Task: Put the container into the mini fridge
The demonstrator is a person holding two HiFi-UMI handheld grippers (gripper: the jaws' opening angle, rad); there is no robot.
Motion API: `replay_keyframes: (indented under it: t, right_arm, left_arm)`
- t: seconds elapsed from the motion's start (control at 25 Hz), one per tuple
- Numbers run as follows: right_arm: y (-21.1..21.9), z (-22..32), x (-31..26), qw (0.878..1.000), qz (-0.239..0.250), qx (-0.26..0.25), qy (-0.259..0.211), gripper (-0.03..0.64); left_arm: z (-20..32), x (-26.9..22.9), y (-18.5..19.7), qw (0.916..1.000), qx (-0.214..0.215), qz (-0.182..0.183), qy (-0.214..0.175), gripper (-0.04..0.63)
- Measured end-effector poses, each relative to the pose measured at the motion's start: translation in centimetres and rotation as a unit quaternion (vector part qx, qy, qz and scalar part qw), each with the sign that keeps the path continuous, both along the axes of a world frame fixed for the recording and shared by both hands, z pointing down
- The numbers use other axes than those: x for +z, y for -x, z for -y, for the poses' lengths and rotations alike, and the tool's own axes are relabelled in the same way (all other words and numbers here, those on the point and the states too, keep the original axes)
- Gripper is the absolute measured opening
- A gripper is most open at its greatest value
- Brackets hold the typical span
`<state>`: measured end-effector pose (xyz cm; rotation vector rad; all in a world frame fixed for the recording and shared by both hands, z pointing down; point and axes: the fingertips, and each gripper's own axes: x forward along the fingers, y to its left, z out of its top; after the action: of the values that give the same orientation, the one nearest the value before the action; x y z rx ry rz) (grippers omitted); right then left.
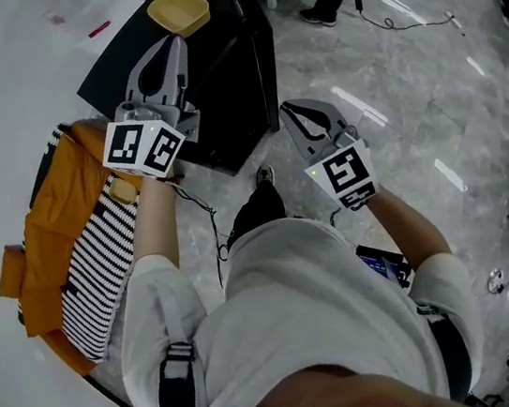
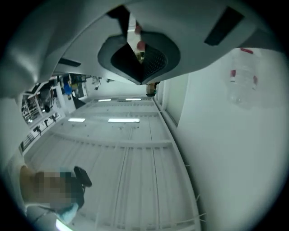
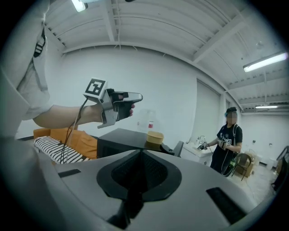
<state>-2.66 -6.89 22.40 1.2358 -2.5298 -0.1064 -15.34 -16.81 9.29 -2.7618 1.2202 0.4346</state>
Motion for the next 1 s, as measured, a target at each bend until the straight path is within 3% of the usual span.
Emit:
replay_keyframes:
  t: [0.16,0.44,0.6,0.68,1.0]
  right_arm:
    - [1.6,1.6,0.0,1.000,0.008,-0.006,-0.002,0.040]
    - [4.0,4.4,-0.1,0.999,0.033,-0.010,0.017,0.040]
    - [4.8,5.8,-1.3,0.999,0.039,-0.015,0.009,0.040]
    - [4.7,6.6,-1.3,0.999,0.039,-0.015,0.010,0.040]
    - [3.8,10.4,0.1,0.998,0.044,0.005,0.032,0.040]
  left_arm:
    - [2.3,4.5,-0.1,0.9915,-0.047,0.115,0.041,0.011]
    - [5.5,8.9,-0.1,0.9599,-0.081,0.263,0.055,0.011]
    - [7.7,11.2,-1.2,0.9351,-0.042,0.346,0.063,0.014]
    - [8.9,12.5,-1.7,0.9194,-0.026,0.385,0.076,0.127]
    - [14.2,16.9,-1.4,0.8690,-0.036,0.484,0.095,0.149]
